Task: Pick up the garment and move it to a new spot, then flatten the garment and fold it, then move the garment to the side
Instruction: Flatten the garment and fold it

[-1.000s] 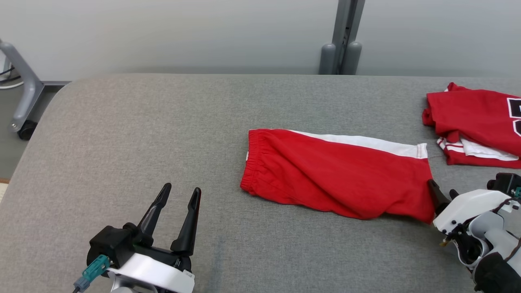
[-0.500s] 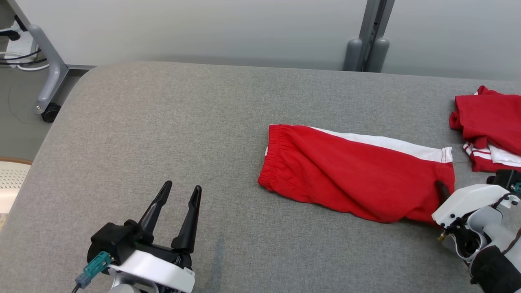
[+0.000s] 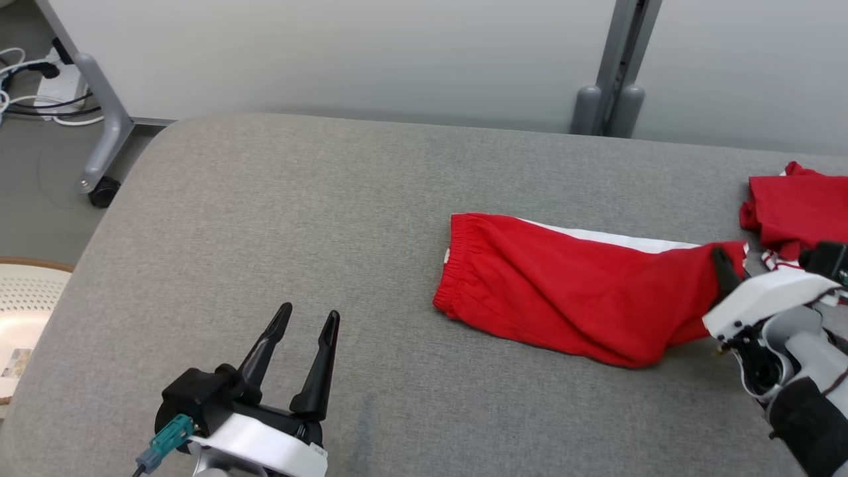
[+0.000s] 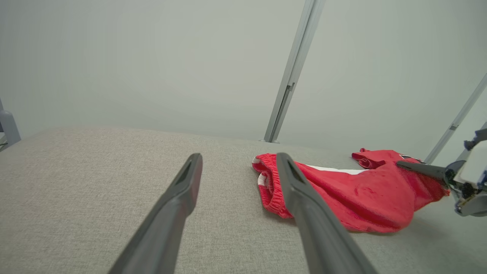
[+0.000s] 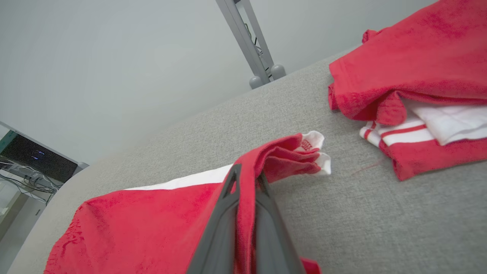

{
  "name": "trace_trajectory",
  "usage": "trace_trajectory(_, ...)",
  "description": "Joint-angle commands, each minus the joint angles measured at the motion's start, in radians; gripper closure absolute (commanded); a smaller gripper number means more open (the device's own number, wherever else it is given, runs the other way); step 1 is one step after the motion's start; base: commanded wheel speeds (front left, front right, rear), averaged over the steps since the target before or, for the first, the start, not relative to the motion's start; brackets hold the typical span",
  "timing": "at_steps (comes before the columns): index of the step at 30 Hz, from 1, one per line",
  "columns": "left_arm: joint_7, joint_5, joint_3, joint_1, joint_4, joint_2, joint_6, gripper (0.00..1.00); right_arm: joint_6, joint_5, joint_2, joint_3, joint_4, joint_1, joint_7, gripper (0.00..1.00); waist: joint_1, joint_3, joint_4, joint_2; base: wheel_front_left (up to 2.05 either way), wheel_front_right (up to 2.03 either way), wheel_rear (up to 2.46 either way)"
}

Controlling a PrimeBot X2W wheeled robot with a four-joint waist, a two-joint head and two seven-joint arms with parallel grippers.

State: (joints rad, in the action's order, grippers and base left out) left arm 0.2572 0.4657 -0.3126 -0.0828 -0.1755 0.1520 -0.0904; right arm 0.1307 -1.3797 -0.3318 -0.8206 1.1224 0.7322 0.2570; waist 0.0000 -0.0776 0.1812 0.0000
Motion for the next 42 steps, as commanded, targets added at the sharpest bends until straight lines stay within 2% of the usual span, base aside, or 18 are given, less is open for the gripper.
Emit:
trace_trajectory(1, 0.004, 0.001, -0.001, 0.009, -0.003, 0.005, 0.004, 0.0, 0.0, 0.021, -0.001, -0.002, -0.026, 0.023, 0.01, 1.0, 0.0, 0.009, 0.013, 0.0, 0.0, 0.0, 0.0)
trace_trajectory(5, 0.002, 0.004, -0.008, 0.01, -0.005, 0.0, 0.007, 0.0, 0.0, 0.071, 0.011, 0.012, -0.08, 0.043, 0.01, 1.0, 0.0, 0.02, 0.044, 0.0, 0.0, 0.0, 0.0)
trace_trajectory(9, 0.001, 0.009, -0.013, 0.014, -0.013, -0.002, 0.011, 0.0, 0.0, 0.11, 0.065, 0.012, -0.109, 0.041, 0.01, 1.0, 0.0, 0.032, 0.097, 0.0, 0.0, 0.0, 0.0)
trace_trajectory(22, -0.005, 0.011, -0.023, 0.0, -0.018, 0.001, 0.014, 0.0, 0.0, 0.094, 0.181, -0.026, -0.037, 0.068, -0.067, 1.0, 0.0, 0.023, 0.216, 0.0, 0.0, 0.0, 0.0)
trace_trajectory(26, -0.003, 0.014, -0.021, -0.008, -0.018, 0.002, 0.018, 0.0, 0.0, 0.092, 0.199, -0.034, -0.007, 0.084, -0.085, 0.87, 0.0, 0.011, 0.236, 0.0, 0.0, 0.0, 0.0)
trace_trajectory(28, -0.002, 0.016, -0.019, -0.009, -0.022, 0.004, 0.018, 0.0, 0.0, 0.094, 0.209, -0.041, 0.007, 0.09, -0.094, 0.87, 0.0, 0.007, 0.24, 0.0, 0.0, 0.0, 0.0)
trace_trajectory(29, -0.002, 0.017, -0.018, -0.01, -0.022, 0.004, 0.017, 0.0, 0.0, 0.091, 0.214, -0.043, 0.014, 0.094, -0.101, 0.82, 0.0, 0.005, 0.241, 0.0, 0.0, 0.0, 0.0)
trace_trajectory(30, -0.001, 0.017, -0.018, -0.011, -0.024, 0.003, 0.017, 0.0, 0.0, 0.093, 0.218, -0.046, 0.02, 0.097, -0.103, 0.71, 0.0, 0.004, 0.24, 0.0, 0.0, 0.0, 0.0)
trace_trajectory(31, -0.001, 0.017, -0.019, -0.011, -0.025, 0.003, 0.018, 0.0, 0.0, 0.094, 0.222, -0.048, 0.025, 0.1, -0.104, 0.31, 0.0, 0.003, 0.239, 0.0, 0.0, 0.0, 0.0)
trace_trajectory(32, -0.001, 0.017, -0.019, -0.012, -0.026, 0.002, 0.019, 0.0, 0.0, 0.09, 0.228, -0.048, 0.023, 0.101, -0.102, 0.0, 0.0, 0.003, 0.237, 0.0, 0.0, 0.0, 0.0)
trace_trajectory(37, 0.001, 0.017, -0.016, -0.005, -0.03, 0.005, 0.022, 0.0, 0.0, 0.07, 0.232, -0.044, -0.079, 0.099, -0.061, 0.0, 0.0, 0.009, 0.205, 0.0, 0.0, 0.0, 0.0)
trace_trajectory(42, 0.003, 0.019, -0.021, 0.011, -0.03, 0.0, 0.025, 0.0, 0.0, 0.091, 0.156, -0.031, -0.194, 0.08, -0.005, 0.0, 0.0, 0.029, 0.155, 0.0, 0.0, 0.0, 0.0)
